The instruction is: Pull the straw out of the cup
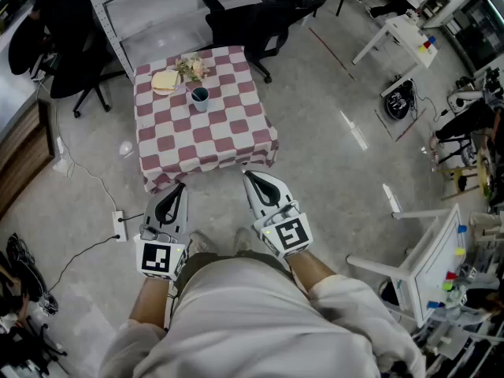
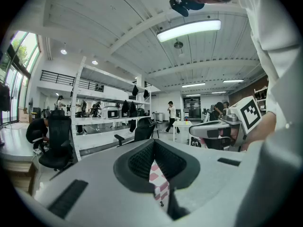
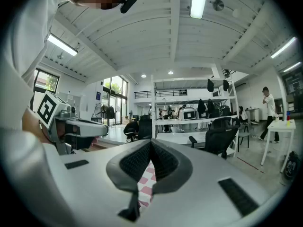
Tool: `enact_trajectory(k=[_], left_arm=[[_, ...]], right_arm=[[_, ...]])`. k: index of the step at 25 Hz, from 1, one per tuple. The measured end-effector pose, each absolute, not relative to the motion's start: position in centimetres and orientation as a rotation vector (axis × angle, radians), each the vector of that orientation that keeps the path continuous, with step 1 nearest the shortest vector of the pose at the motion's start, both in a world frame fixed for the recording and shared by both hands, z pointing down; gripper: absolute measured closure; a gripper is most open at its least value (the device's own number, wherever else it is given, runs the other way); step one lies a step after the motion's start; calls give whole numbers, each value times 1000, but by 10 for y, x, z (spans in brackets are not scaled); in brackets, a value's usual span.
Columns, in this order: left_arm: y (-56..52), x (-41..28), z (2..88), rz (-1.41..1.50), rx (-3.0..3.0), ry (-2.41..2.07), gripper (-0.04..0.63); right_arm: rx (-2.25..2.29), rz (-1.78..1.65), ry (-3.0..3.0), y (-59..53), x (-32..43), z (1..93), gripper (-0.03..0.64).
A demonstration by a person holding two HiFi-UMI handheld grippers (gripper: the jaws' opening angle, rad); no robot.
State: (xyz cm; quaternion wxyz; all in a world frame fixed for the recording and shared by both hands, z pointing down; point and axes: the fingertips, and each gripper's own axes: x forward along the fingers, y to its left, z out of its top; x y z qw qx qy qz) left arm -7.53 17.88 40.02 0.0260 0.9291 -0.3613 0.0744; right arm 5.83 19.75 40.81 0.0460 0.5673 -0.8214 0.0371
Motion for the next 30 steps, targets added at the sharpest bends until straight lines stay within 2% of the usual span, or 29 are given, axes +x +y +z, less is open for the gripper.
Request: enact_trajectory(k=[30], left_arm=[[159,-46,384,223,2879,-1260,592]], right_arm=[[1665,11,-2608,179,98,390,612]])
